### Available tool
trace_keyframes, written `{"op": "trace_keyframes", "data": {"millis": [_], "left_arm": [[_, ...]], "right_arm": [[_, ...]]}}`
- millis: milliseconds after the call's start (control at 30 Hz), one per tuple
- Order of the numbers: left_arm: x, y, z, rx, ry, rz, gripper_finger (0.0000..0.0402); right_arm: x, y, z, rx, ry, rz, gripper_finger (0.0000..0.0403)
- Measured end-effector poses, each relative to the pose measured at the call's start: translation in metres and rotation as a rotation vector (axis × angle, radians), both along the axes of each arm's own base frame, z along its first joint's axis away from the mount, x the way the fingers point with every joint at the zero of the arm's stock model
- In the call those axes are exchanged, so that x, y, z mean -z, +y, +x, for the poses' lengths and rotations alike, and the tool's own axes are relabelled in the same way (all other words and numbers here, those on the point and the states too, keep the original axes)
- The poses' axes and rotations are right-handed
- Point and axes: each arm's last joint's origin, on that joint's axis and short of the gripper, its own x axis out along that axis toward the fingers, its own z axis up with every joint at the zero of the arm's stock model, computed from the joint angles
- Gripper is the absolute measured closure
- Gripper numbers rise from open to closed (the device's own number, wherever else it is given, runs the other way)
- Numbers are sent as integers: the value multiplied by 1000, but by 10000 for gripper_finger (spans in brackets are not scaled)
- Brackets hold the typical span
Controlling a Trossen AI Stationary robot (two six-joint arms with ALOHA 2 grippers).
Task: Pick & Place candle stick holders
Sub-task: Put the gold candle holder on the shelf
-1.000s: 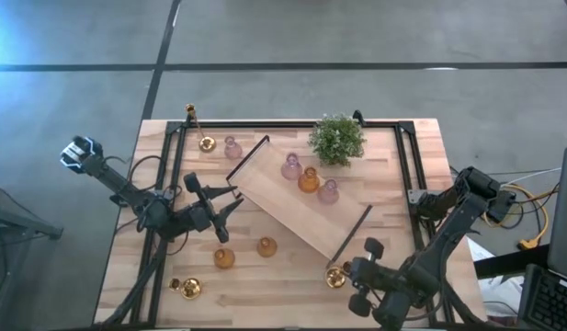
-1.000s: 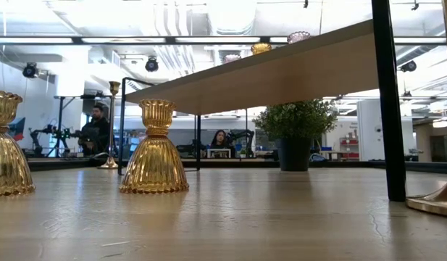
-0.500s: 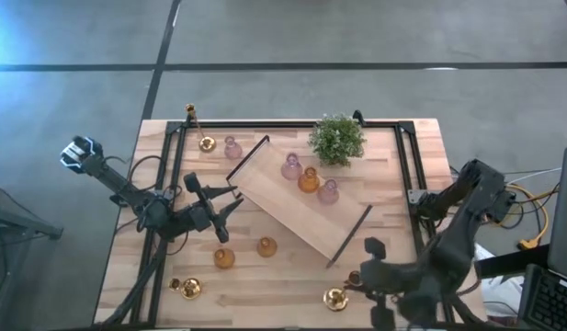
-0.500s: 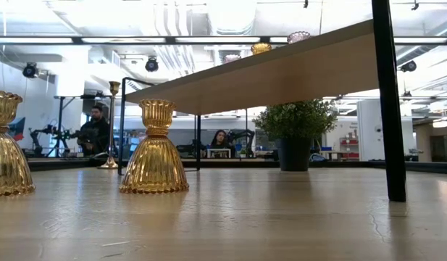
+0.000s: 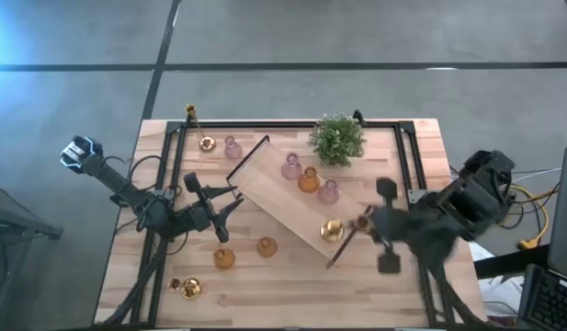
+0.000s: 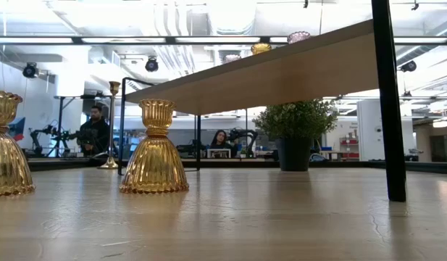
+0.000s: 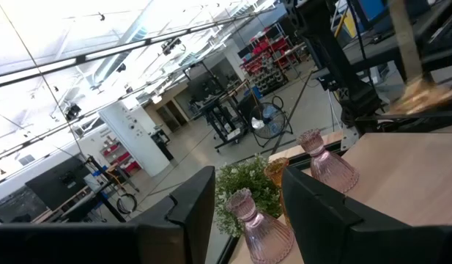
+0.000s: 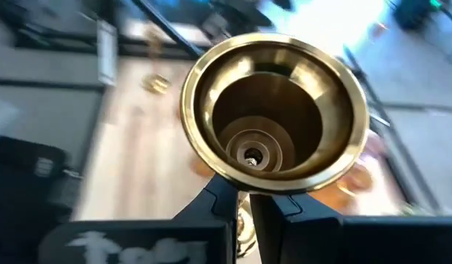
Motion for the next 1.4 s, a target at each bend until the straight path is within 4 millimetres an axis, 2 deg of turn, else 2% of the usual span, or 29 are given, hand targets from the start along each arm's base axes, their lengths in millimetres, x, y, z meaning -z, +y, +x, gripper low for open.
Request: {"op": "trace_keyframes", "data": {"millis": [200, 467, 667, 833, 1067, 1167, 1400], "left_arm": [[0, 0, 0, 0, 0, 1, 239], [0, 0, 0, 0, 1, 1, 239], [0, 0, 0, 0, 1, 2, 239], [0, 0, 0, 0, 1, 2, 239], [0, 0, 0, -1, 4, 8, 239], [0, 0, 0, -1, 4, 8, 239], [0, 0, 0, -2, 4, 13, 239]], "right_arm": [[5, -28, 14, 35, 114, 28, 391], [10, -34, 15, 46, 151, 13, 392], [20, -43, 10, 97, 168, 29, 392], [22, -52, 7, 92, 91, 71, 392], [39, -65, -10, 117, 53, 142, 392], [43, -67, -15, 109, 7, 168, 392], [59, -69, -18, 120, 43, 155, 392]]}}
